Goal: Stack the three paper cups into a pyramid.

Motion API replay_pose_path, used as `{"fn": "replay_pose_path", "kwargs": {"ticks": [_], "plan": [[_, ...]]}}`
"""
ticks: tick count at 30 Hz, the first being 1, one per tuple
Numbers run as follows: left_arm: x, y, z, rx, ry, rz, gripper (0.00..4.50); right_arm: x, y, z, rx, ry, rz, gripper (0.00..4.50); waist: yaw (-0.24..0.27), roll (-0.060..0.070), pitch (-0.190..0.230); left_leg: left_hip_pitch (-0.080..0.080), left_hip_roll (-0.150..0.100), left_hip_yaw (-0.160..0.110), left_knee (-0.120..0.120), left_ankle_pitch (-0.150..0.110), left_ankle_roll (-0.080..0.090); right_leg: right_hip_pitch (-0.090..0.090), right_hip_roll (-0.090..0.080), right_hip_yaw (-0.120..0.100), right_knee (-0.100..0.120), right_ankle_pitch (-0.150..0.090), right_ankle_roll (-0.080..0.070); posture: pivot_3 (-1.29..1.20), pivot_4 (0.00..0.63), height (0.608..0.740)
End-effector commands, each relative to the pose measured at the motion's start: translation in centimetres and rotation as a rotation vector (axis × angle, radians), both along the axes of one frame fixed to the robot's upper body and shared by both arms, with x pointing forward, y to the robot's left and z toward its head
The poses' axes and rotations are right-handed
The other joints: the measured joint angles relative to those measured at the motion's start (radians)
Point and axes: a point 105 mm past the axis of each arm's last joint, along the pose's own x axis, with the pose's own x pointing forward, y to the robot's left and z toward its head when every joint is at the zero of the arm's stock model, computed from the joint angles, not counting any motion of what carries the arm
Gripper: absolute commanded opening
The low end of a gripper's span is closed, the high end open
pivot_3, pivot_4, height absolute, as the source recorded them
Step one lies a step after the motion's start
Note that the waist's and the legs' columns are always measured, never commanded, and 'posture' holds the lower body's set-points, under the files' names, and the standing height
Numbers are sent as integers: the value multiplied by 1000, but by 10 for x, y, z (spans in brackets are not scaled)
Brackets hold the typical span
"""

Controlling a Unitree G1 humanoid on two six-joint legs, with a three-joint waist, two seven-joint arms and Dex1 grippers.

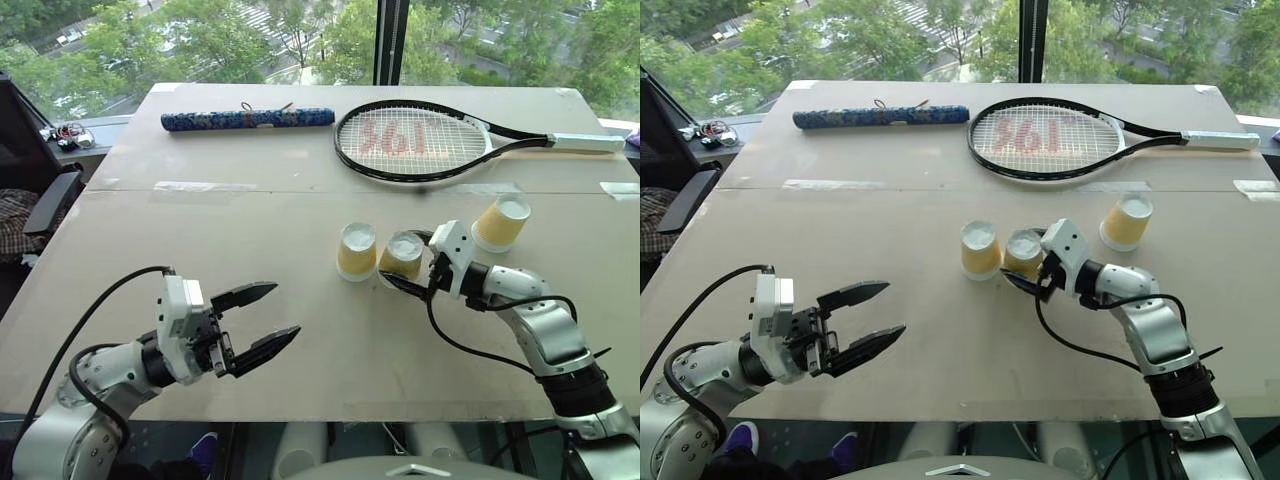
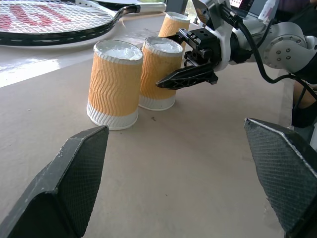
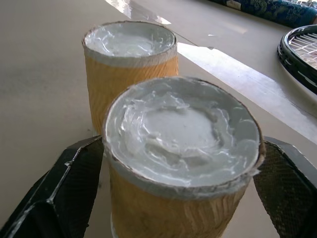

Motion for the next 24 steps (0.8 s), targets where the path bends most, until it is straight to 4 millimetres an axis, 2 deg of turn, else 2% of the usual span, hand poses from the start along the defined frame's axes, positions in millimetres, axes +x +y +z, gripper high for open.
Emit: {"fn": "replay_pose_path", "kwargs": {"ticks": [1,4,5,7,9,11,14,16,18,21,24], "plan": [[-2,-7,10,-18,-43,-35,4500,-22,-14,61,119,-83,86,4410,2,0,1,0,0,0,0,0,0,0,0,0,0,0,0,0,150,740],[0,-9,11,-22,-46,-42,4500,-33,-21,82,163,-77,122,4410,-1,-1,0,0,0,-1,0,0,0,0,0,-1,0,0,0,0,150,740],[2,-10,12,-26,-49,-47,4500,-29,-26,92,189,-94,86,4410,-2,-1,0,0,0,-1,0,0,0,0,0,-1,0,0,0,0,150,740],[3,-13,12,-30,-54,-60,4500,-7,-43,100,174,-140,-70,4410,-6,-1,0,1,0,0,0,0,0,0,1,0,1,0,0,0,150,740],[5,-15,14,-35,-58,-65,4500,18,-65,95,88,-202,-256,4410,-7,-1,0,2,0,1,0,0,0,0,1,2,1,0,0,0,150,740],[6,-15,14,-36,-61,-68,4500,22,-72,90,75,-202,-281,4410,-2,-2,0,2,0,1,0,0,0,0,2,1,1,0,0,0,150,740],[6,-15,15,-34,-64,-68,4500,10,-66,83,58,-187,-202,4410,2,-1,0,-3,0,1,0,0,0,-3,1,1,0,0,0,0,150,740],[7,-14,14,-31,-64,-67,4500,-17,-50,71,46,-101,-31,4410,2,-1,0,-9,1,1,0,1,-1,-9,1,0,0,0,0,0,150,740],[7,-14,14,-30,-62,-67,4500,-34,-40,55,6,-40,71,4410,1,-1,0,-15,1,0,1,1,-1,-14,0,-1,0,0,0,0,150,740],[7,-15,13,-30,-61,-69,4500,-36,-34,32,-55,-20,82,4410,-5,-2,-1,-14,1,0,1,0,0,-14,0,0,1,1,0,0,150,740],[8,-15,14,-29,-62,-70,4500,-30,-31,18,-51,-4,55,4410,-3,-2,-1,-12,1,0,3,0,0,-12,0,0,2,1,0,0,150,740]]}}
